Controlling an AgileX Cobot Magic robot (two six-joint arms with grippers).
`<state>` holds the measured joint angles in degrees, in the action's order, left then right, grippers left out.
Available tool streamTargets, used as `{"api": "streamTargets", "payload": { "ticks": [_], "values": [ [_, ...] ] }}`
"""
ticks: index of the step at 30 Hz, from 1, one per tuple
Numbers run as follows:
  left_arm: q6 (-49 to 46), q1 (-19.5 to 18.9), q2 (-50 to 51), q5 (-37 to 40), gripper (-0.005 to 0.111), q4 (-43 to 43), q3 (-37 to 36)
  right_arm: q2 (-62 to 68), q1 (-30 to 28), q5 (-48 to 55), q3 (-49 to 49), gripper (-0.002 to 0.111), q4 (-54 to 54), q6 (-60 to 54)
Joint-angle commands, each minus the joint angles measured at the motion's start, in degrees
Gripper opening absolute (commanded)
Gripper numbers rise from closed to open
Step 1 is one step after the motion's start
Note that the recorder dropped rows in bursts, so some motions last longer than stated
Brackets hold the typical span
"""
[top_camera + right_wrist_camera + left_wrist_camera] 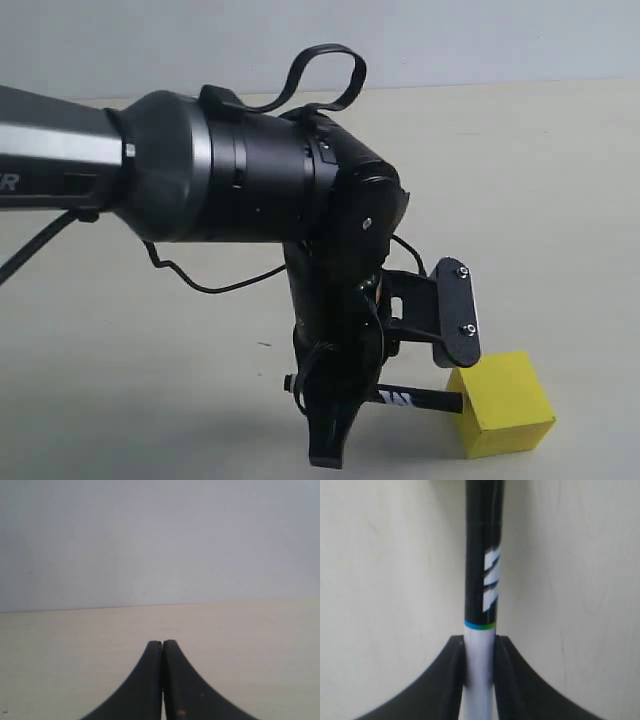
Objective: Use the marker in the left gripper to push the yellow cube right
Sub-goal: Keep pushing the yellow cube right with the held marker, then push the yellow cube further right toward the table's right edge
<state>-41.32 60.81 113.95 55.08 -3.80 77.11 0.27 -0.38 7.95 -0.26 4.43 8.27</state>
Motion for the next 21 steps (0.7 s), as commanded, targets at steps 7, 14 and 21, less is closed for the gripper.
{"api": "streamTargets", "payload": {
  "ticks": [7,14,21],
  "values": [
    [4.8,-1.5,0.0,4.5,0.000,0.5,0.4,-0.3,0.0,-0.3,0.3,0.000,0.1,-0.1],
    [10.5,0.8,-0.2,3.0,0.000,5.4,0.4,-0.3,0.0,-0.3,0.3,0.000,0.1,-0.2],
    [17.7,1.9,-0.9,-0.2,0.000,10.5,-1.1,-0.3,0.0,-0.3,0.3,0.000,0.1,-0.1]
  ]
}}
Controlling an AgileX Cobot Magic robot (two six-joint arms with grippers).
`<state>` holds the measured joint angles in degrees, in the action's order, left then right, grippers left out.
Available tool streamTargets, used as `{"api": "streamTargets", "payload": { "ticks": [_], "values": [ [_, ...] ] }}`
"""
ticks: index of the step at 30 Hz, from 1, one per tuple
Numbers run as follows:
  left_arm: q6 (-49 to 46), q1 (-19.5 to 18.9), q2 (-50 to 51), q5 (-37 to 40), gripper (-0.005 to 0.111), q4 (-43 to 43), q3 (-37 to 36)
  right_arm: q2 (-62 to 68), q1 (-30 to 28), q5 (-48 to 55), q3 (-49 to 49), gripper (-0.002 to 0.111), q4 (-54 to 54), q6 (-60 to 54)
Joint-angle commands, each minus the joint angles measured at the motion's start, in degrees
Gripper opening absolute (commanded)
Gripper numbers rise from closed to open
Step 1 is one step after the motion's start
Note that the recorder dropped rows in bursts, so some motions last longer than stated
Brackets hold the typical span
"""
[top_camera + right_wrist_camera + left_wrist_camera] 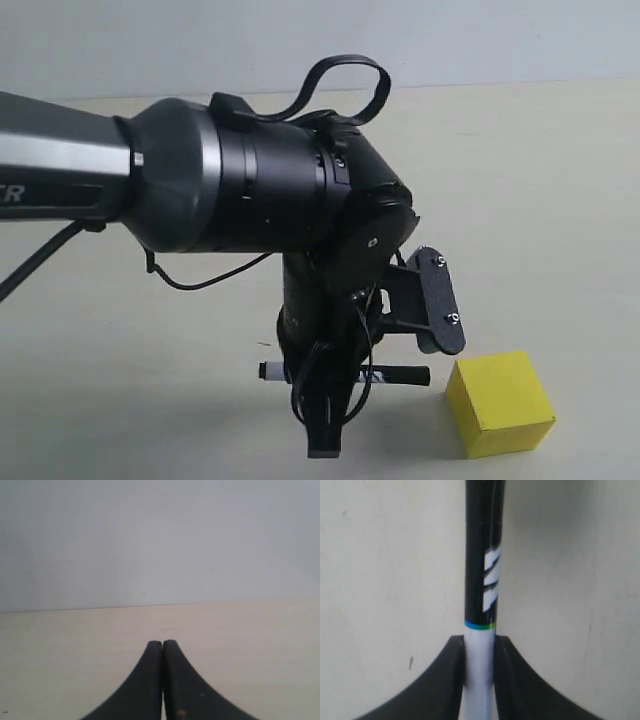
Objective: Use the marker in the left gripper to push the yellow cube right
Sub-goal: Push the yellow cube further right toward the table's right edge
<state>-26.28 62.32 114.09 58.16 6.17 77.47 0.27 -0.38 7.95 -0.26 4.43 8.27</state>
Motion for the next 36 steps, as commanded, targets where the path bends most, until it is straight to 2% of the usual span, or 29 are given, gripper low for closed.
{"api": "streamTargets", "payload": {
  "ticks": [1,4,11,18,24,29,36],
  "values": [
    [2.9,0.4,-1.6,-5.0,0.000,0.6,-2.5,-0.3,0.0,-0.3,0.3,0.000,0.1,-0.1],
    [3.2,0.4,-3.1,-9.3,0.000,0.4,-5.9,-0.3,0.0,-0.3,0.3,0.000,0.1,-0.2],
    [4.0,0.4,-3.4,-12.0,0.000,0.1,-8.9,-0.3,0.0,-0.3,0.3,0.000,0.1,-0.1],
    [2.3,0.7,-3.4,-12.7,0.000,-0.5,-9.0,-0.3,0.0,-0.3,0.3,0.000,0.1,-0.2],
    [-0.5,3.6,-3.4,-9.8,0.000,-1.3,-9.3,-0.3,0.0,-0.3,0.3,0.000,0.1,-0.2],
    [3.2,5.8,-2.5,-12.6,0.000,-1.4,-9.3,-0.3,0.0,-0.3,0.3,0.000,0.1,-0.1],
    [4.6,5.6,-0.2,-15.0,0.000,-1.1,-9.3,-0.3,0.0,-0.3,0.3,0.000,0.1,-0.2]
  ]
}}
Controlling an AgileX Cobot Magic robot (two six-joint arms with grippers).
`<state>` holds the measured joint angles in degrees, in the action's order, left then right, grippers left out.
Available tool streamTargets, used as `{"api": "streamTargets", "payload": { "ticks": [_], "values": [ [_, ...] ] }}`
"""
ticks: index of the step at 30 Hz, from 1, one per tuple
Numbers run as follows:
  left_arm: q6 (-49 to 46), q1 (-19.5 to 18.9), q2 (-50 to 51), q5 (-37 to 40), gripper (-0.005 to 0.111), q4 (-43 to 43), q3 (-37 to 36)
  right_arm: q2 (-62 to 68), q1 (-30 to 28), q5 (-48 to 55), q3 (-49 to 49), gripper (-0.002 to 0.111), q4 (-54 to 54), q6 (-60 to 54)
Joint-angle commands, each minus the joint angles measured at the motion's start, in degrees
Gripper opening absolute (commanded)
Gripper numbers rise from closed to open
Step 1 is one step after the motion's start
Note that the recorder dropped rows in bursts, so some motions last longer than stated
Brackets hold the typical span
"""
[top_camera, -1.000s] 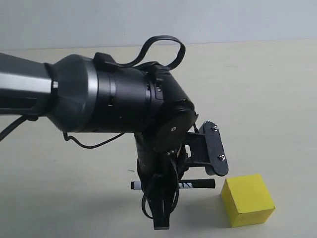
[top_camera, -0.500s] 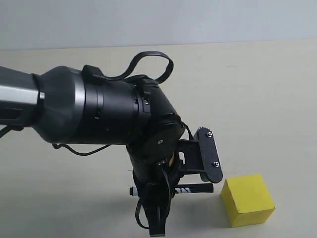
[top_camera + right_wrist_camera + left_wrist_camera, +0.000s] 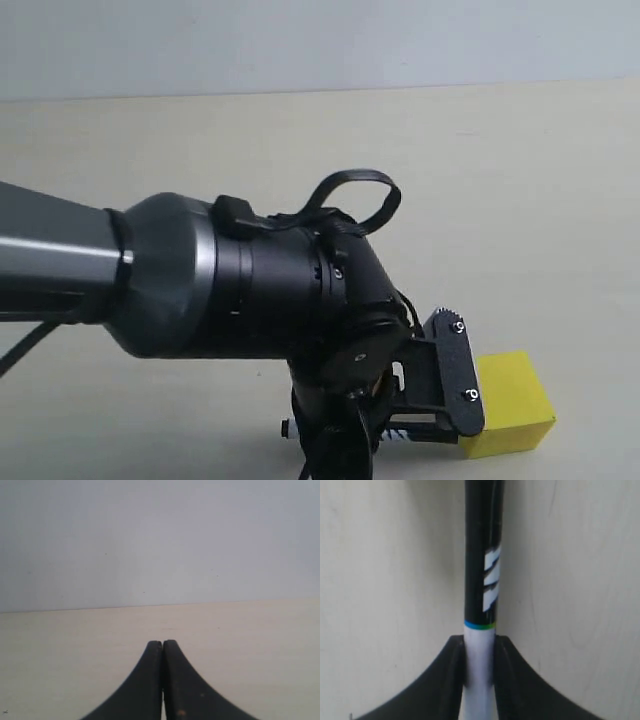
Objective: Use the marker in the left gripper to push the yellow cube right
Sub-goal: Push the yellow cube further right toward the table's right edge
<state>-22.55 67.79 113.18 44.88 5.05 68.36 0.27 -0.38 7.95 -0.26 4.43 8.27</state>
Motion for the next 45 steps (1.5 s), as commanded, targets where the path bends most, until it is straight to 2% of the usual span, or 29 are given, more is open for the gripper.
{"api": "streamTargets", "payload": {
  "ticks": [1,8,14,17,22,29,34,39,45],
  "values": [
    [0.9,0.2,0.7,-2.5,0.000,0.0,-0.2,-0.3,0.0,-0.3,0.3,0.000,0.1,-0.2],
    [0.6,0.3,0.8,-6.1,0.000,-0.1,5.9,-0.3,0.0,-0.3,0.3,0.000,0.1,-0.2],
    [0.5,0.8,0.8,2.8,0.000,0.5,4.4,-0.3,0.0,-0.3,0.3,0.000,0.1,-0.1],
    [0.7,0.8,0.8,-0.4,0.000,0.7,1.3,-0.3,0.0,-0.3,0.3,0.000,0.1,-0.2],
    [0.7,0.8,0.8,-4.4,0.000,0.7,1.2,-0.3,0.0,-0.3,0.3,0.000,0.1,-0.2],
    [0.7,0.8,4.1,-4.4,0.000,-0.2,8.3,-0.3,0.0,-0.3,0.3,0.000,0.1,-0.1],
    [0.7,0.9,7.8,-2.6,0.000,-0.5,14.0,-0.3,0.0,-0.3,0.3,0.000,0.1,-0.2],
    [0.3,0.8,7.8,3.3,0.000,0.8,14.5,-0.3,0.0,-0.3,0.3,0.000,0.1,-0.1],
    [0.3,0.8,5.9,4.3,0.000,1.0,14.5,-0.3,0.0,-0.3,0.3,0.000,0.1,-0.2]
  ]
}}
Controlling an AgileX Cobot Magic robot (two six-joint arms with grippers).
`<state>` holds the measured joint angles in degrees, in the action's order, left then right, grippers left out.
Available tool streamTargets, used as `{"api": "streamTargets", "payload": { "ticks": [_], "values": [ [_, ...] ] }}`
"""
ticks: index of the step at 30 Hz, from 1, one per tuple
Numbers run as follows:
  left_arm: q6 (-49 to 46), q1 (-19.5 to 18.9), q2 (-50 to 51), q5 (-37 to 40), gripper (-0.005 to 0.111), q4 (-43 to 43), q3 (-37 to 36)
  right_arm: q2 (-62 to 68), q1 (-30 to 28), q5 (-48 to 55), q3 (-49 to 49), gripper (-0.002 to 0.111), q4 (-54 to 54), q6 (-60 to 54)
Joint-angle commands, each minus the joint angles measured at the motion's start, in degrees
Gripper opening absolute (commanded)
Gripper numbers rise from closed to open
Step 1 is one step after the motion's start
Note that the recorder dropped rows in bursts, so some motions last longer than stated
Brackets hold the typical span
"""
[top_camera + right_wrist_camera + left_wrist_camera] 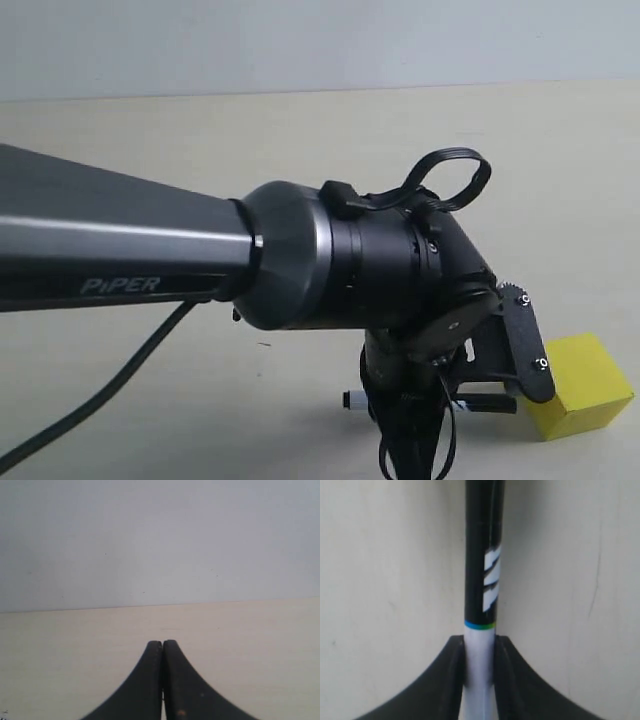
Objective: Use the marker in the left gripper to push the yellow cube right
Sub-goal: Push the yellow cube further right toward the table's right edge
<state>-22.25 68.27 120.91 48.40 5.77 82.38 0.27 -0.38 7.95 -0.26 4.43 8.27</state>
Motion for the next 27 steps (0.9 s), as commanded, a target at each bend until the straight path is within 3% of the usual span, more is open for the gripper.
{"api": "streamTargets", "payload": {
  "ticks": [1,10,19,27],
  "values": [
    [0.0,0.3,-2.1,0.8,0.000,0.3,0.4,-0.3,0.0,-0.3,0.3,0.000,0.1,-0.2],
    [0.1,0.3,-2.3,1.4,0.000,0.3,0.3,-0.3,0.0,-0.3,0.3,0.000,0.1,-0.1],
    [6.4,0.3,-2.3,3.8,0.000,4.4,0.3,-0.3,0.0,-0.3,0.3,0.000,0.1,-0.2],
    [6.1,0.3,-2.3,-2.0,0.000,4.4,0.3,-0.3,0.0,-0.3,0.3,0.000,0.1,-0.2]
  ]
}}
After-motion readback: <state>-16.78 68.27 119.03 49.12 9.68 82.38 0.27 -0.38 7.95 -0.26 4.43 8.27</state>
